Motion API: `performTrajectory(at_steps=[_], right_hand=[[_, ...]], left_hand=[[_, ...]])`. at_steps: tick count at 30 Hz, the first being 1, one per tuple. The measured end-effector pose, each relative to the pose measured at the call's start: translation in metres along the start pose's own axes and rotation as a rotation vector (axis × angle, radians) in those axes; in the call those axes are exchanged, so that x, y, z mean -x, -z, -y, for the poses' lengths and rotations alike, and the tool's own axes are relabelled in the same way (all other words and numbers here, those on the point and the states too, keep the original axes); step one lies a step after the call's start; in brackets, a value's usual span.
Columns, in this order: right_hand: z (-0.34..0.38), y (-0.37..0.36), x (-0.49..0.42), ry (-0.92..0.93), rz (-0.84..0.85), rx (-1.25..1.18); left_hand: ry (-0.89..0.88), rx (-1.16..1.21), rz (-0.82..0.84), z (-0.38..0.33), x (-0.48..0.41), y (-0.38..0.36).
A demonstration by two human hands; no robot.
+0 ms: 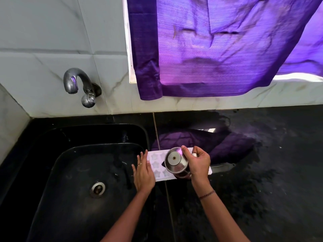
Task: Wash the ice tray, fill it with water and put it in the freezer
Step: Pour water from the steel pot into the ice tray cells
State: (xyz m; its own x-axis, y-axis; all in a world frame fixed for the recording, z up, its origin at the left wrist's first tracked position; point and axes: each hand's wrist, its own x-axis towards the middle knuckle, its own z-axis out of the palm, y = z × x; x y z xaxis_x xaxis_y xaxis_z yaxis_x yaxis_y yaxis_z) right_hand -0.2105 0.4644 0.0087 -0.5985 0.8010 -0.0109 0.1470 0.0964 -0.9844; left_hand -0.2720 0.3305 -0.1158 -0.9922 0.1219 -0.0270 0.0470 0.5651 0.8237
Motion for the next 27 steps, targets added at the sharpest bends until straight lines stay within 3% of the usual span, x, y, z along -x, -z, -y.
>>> performTrajectory(at_steps=[15,27], right_hand=[[0.002,0.0,0.005,0.147,0.002,0.108],[-0.012,0.003,-0.002,-0.121,-0.016,-0.105]], left_hand=[[0.004,0.003,-0.018,-0.002,0.0,0.0],[-0.005,-0.009,-0.028,-0.002,0.0,0.0]])
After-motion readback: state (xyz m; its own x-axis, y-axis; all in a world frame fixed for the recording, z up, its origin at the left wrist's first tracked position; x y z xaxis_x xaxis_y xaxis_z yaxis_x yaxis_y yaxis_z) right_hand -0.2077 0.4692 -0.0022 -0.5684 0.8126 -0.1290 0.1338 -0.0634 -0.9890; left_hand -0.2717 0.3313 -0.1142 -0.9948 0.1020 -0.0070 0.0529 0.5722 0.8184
